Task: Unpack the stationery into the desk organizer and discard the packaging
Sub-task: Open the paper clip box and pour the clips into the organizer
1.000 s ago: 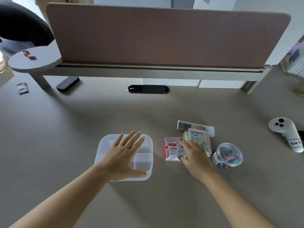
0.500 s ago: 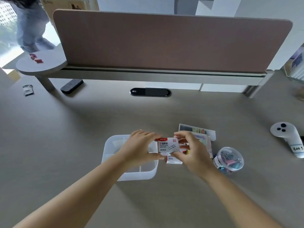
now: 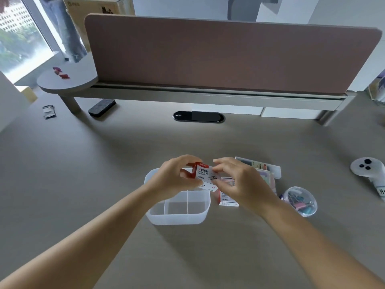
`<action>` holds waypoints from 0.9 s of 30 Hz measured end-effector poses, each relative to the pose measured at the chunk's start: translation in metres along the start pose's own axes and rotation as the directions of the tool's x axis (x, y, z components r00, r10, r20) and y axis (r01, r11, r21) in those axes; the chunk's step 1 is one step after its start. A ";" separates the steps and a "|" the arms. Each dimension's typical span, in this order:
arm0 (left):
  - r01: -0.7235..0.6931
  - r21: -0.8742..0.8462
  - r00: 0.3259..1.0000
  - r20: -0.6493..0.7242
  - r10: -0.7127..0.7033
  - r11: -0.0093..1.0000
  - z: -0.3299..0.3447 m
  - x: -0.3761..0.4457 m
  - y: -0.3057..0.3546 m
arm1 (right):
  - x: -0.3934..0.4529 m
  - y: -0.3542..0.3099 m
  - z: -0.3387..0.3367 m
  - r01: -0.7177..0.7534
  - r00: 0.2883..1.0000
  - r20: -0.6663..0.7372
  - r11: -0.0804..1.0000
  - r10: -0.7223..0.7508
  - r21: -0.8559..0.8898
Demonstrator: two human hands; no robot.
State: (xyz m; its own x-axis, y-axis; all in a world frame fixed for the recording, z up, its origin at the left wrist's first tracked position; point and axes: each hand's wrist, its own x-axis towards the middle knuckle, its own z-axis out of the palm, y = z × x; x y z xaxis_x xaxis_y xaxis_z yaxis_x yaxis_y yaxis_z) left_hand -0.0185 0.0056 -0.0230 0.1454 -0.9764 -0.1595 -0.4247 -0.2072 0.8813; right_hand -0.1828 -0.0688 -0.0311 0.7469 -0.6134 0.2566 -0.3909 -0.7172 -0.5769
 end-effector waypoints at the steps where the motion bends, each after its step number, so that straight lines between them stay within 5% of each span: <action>1: -0.003 -0.012 1.000 0.003 0.003 1.000 -0.001 -0.001 -0.001 | 0.001 -0.003 0.001 0.029 0.999 0.021 0.999 -0.029 -0.018; 12: -0.005 -0.093 0.999 0.048 0.010 0.996 -0.009 -0.012 -0.008 | 0.003 -0.023 0.007 0.176 0.984 0.076 0.960 -0.163 -0.219; 27: -0.012 -0.175 1.000 -0.004 0.012 0.985 -0.014 -0.019 -0.018 | 0.002 -0.022 0.012 0.003 0.999 0.048 0.998 -0.006 0.060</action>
State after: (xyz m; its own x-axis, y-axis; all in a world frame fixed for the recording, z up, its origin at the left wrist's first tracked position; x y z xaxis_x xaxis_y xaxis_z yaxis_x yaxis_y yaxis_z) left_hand -0.0014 0.0283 -0.0297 0.1441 -0.9785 -0.1473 -0.2637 -0.1814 0.9474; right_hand -0.1660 -0.0505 -0.0268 0.7741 -0.5928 0.2221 -0.3557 -0.6975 -0.6221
